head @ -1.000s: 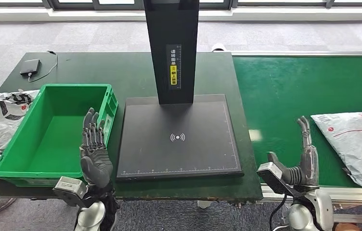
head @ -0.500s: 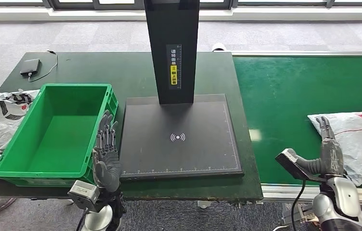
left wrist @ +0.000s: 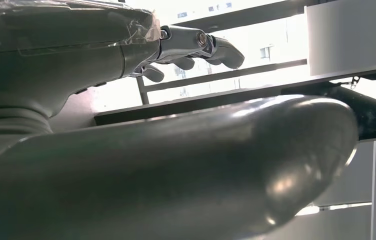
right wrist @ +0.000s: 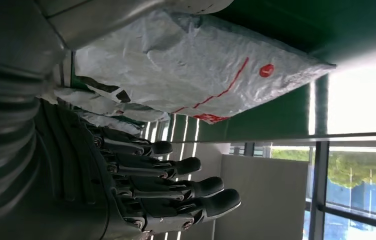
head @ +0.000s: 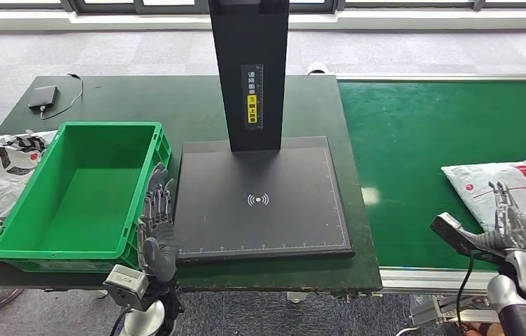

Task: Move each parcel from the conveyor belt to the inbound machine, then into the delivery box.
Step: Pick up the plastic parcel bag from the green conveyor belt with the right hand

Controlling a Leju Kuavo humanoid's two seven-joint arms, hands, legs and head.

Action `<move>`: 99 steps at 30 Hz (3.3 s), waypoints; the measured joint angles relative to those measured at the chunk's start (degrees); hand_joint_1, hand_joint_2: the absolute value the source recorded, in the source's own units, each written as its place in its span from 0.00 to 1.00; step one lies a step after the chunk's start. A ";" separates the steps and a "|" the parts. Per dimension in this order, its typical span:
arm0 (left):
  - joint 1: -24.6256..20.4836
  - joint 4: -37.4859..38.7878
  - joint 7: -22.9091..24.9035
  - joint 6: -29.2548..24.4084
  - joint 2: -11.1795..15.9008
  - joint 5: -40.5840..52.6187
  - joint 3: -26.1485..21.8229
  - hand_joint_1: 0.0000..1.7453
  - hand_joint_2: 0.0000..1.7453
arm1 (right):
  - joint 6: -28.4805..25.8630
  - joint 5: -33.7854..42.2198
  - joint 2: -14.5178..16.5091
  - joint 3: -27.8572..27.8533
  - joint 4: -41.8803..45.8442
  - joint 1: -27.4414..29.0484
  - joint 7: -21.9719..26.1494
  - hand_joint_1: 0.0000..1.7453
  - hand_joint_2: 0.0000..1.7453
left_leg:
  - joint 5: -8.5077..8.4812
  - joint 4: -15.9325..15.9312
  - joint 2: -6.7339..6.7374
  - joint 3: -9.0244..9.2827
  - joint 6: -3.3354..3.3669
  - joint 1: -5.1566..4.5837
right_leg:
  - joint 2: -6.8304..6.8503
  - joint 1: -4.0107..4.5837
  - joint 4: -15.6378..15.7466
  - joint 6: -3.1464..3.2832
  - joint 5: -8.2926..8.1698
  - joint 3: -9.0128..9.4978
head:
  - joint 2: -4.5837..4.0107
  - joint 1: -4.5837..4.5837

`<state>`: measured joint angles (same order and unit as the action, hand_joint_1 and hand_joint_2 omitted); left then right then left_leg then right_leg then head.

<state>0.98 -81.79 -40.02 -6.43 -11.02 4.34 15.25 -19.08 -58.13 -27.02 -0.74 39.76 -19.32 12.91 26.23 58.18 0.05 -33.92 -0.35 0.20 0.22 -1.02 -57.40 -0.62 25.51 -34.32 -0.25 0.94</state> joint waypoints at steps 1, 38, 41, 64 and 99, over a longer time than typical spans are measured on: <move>0.01 0.00 0.00 -0.08 0.09 -0.03 0.02 0.00 0.00 | 0.50 -0.64 -0.26 0.00 -2.35 -1.14 -0.80 0.00 1.00 | 0.00 0.00 0.00 0.00 0.00 0.00 | 0.00 0.00 0.00 -0.01 -0.01 0.00 | -0.01 0.00; -3.10 3.01 0.00 1.74 0.31 0.61 0.04 0.00 0.00 | 15.22 -4.77 0.35 -1.02 -21.84 -7.12 -10.88 0.00 1.00 | -0.01 0.00 -0.12 -0.07 0.04 0.00 | 0.17 0.00 0.00 -0.08 0.04 -0.03 | -0.01 0.00; -3.67 3.78 0.00 2.13 0.31 0.28 0.01 0.00 0.00 | 17.00 -4.78 0.36 -1.45 -22.36 -6.74 -10.69 0.00 1.00 | 0.00 0.00 -0.10 -0.06 0.04 0.00 | 0.15 0.00 0.00 -0.09 0.05 -0.03 | -0.01 0.00; -5.90 7.12 0.00 2.20 0.67 -0.62 -0.01 0.00 0.00 | 26.60 -6.57 0.49 -2.80 -23.17 -7.03 -10.74 1.00 1.00 | 0.10 0.07 -0.18 0.26 0.22 0.04 | 0.28 0.04 0.13 -0.25 0.15 0.48 | 0.00 0.00; -9.63 14.86 0.00 0.61 -0.79 -0.56 -2.98 0.00 0.00 | -15.35 38.32 19.45 -13.50 24.78 10.19 26.92 1.00 1.00 | 0.04 0.02 -0.81 -0.01 0.23 0.04 | 0.75 0.02 0.04 -0.34 0.30 0.41 | -0.01 0.00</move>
<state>-8.65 -66.94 -40.02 -5.82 -11.80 3.78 12.27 -34.42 -19.80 -7.57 -14.25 64.54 -9.12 39.84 26.27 58.20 -0.76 -33.93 -0.11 0.24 0.97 -1.00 -57.36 -0.96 25.82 -33.91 -0.25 0.94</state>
